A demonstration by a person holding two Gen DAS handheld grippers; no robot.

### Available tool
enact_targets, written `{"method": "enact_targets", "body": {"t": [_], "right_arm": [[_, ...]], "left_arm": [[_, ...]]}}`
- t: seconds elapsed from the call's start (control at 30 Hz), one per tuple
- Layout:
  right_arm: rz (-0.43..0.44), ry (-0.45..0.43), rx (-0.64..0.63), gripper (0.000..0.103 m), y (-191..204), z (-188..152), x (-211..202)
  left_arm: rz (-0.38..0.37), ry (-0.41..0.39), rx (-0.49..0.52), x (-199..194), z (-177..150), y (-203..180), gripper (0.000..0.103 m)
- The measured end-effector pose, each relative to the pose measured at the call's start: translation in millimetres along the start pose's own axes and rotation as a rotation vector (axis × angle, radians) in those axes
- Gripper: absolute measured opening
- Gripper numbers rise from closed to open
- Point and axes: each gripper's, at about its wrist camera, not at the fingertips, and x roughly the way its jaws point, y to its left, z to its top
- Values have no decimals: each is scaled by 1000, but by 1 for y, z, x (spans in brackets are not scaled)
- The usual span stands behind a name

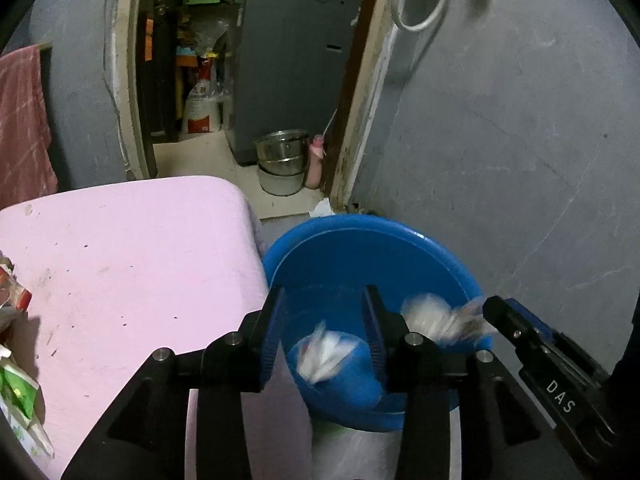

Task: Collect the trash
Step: 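Carry both items over the blue bucket and open both grippers, then move both tools back over the table toward the blue towel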

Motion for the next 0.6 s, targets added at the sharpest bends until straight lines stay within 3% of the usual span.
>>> {"method": "enact_targets", "body": {"t": [0.1,0.2,0.37,0.43,0.5,0.6], "right_arm": [[-4,-20,-5,26,2,3,-4],[-10,-86,-20,31,10,6,-17],[6,-229,-59,54,30,12,-44],[16,-284,-83,60,41,12,-58],[24,-331,-100,79,50,11,-70],[43,-396,-120,85,66,9,-87]], "left_arm": [[-12,-19,-26,-10,3,5,35],[-11,-77,-37,-28,7,13,45],[7,-201,-42,-70,8,28,52],[23,-254,-42,-90,7,36,60],[38,-301,-46,-107,6,44,67],[54,-365,-50,-135,3,54,85]]}}
